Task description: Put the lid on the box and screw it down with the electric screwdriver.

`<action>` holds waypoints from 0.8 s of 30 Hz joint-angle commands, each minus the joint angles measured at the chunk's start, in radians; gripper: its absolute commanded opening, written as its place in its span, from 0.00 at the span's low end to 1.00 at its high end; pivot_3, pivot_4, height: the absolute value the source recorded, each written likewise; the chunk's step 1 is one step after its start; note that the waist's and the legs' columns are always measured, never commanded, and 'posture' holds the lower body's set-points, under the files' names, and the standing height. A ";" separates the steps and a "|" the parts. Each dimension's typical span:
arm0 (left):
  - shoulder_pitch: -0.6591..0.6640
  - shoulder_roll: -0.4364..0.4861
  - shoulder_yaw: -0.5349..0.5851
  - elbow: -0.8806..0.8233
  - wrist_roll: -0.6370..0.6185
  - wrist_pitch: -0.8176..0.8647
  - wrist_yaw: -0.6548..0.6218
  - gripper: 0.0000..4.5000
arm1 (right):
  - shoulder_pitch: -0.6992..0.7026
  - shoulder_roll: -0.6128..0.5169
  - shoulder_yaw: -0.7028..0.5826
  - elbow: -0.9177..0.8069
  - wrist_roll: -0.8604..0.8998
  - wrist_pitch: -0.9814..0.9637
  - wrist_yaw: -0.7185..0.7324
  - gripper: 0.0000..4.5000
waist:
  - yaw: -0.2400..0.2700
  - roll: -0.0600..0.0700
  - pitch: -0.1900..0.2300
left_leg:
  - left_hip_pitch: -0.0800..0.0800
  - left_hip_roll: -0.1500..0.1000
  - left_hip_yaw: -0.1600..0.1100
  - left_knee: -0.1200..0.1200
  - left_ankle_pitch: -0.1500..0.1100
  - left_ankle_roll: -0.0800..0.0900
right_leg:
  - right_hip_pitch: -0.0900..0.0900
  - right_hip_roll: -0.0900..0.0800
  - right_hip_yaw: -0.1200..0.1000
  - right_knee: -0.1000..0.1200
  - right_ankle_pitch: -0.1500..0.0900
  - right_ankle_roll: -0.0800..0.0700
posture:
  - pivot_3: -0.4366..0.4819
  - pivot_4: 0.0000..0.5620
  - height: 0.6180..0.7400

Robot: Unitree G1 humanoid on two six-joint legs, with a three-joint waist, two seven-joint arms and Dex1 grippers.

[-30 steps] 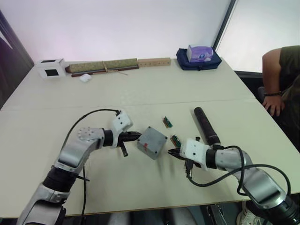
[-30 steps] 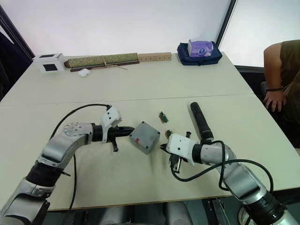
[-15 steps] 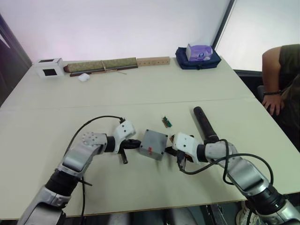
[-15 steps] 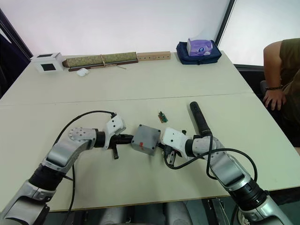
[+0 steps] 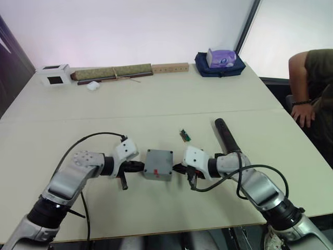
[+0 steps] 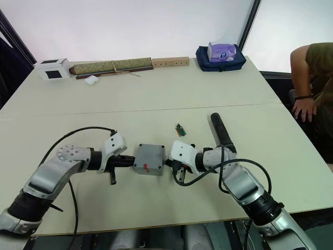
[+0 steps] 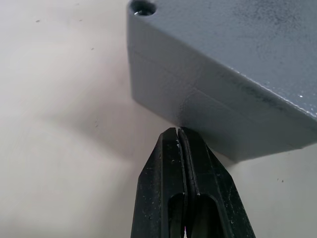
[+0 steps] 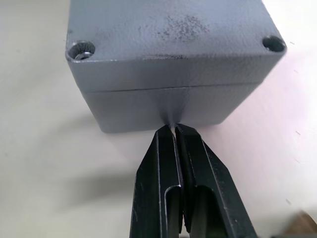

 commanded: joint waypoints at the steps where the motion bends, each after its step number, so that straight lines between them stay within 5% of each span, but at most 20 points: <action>1: 0.006 0.008 0.015 -0.060 -0.035 -0.002 -0.015 0.00 | -0.036 0.026 0.006 -0.015 0.006 -0.034 0.004 0.01 | 0.000 0.000 0.000 | 0.000 0.000 0.000 0.000 0.000 0.000 | 0.000 0.000 0.000 0.000 0.000 0.000 | 0.48 0.27 1.00; 14: 0.028 0.070 0.041 -0.080 -0.043 -0.012 -0.033 0.00 | -0.023 -0.029 -0.025 -0.004 -0.030 -0.073 0.003 0.01 | 0.000 0.000 0.000 | 0.000 0.000 0.000 0.000 0.000 0.000 | 0.000 0.000 0.000 0.000 0.000 0.000 | 0.48 0.27 1.00; 21: 0.048 0.127 0.148 -0.156 -0.147 0.011 -0.073 0.00 | 0.050 -0.088 -0.187 -0.115 0.057 0.010 -0.018 0.01 | 0.003 0.000 0.001 | -0.001 0.000 0.000 0.000 0.000 0.000 | -0.001 -0.001 0.000 0.000 0.000 -0.001 | 0.48 0.27 1.00; 24: 0.007 0.150 0.244 -0.207 -0.261 0.064 -0.103 0.00 | 0.135 -0.091 -0.330 -0.229 0.116 0.150 -0.080 0.16 | 0.004 -0.001 0.002 | -0.001 0.000 0.000 0.000 0.000 0.000 | -0.001 0.000 0.000 0.000 0.000 -0.001 | 0.48 0.27 1.00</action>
